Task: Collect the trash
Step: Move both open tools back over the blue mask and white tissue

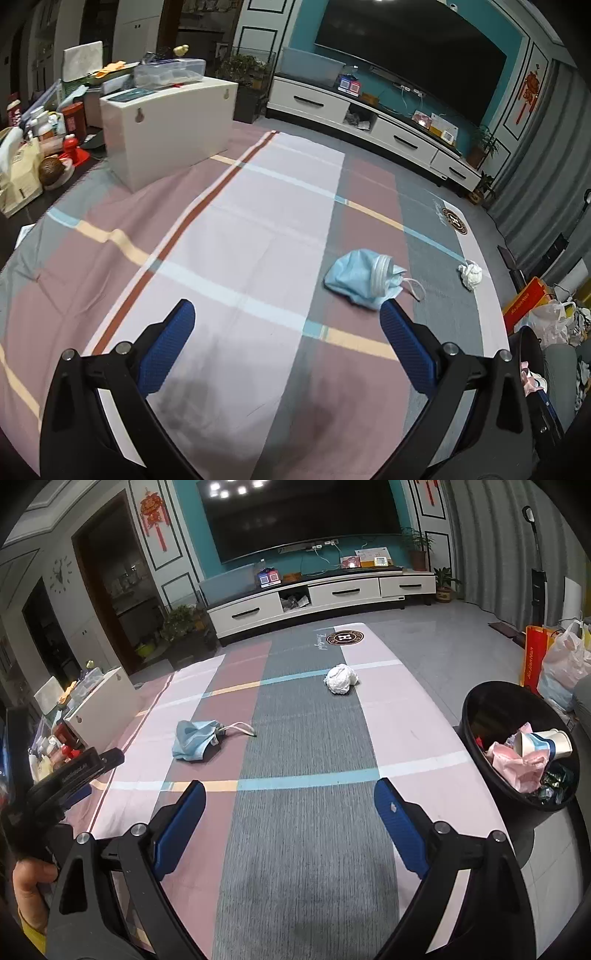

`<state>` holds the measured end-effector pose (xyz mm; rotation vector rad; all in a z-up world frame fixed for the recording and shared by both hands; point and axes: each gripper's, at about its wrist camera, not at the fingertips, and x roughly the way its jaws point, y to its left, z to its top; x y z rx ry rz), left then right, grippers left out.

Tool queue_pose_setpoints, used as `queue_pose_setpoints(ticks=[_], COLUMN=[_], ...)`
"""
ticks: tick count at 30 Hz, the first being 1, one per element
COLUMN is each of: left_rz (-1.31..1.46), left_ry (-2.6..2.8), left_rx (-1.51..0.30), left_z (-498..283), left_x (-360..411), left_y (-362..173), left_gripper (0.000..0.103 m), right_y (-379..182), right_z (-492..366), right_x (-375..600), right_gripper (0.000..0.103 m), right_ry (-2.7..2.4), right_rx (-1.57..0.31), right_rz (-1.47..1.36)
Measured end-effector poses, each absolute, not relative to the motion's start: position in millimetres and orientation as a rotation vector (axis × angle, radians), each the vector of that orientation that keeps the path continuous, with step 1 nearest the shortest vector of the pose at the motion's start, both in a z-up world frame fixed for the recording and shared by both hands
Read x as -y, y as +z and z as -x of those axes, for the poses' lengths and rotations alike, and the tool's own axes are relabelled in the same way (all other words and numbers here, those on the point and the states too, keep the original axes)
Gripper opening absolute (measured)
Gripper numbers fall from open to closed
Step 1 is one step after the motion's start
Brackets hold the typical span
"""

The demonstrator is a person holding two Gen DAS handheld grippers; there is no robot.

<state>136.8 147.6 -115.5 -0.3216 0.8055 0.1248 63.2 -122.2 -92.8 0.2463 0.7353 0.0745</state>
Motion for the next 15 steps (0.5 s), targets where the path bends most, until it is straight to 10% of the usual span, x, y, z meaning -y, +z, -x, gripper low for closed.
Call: queue_pose_setpoints(ticks=[15], left_rz=[0.480], left_ry=[0.033], left_rx=[-0.852], left_z=[-162.2], left_x=[-188.3], left_y=[-133.2], left_gripper=[0.100], right_y=[-104.4], right_z=[-83.0], right_x=[149.4], right_gripper=[0.090], right_ry=[0.105], right_rx=[-0.740], right_rz=[-0.295])
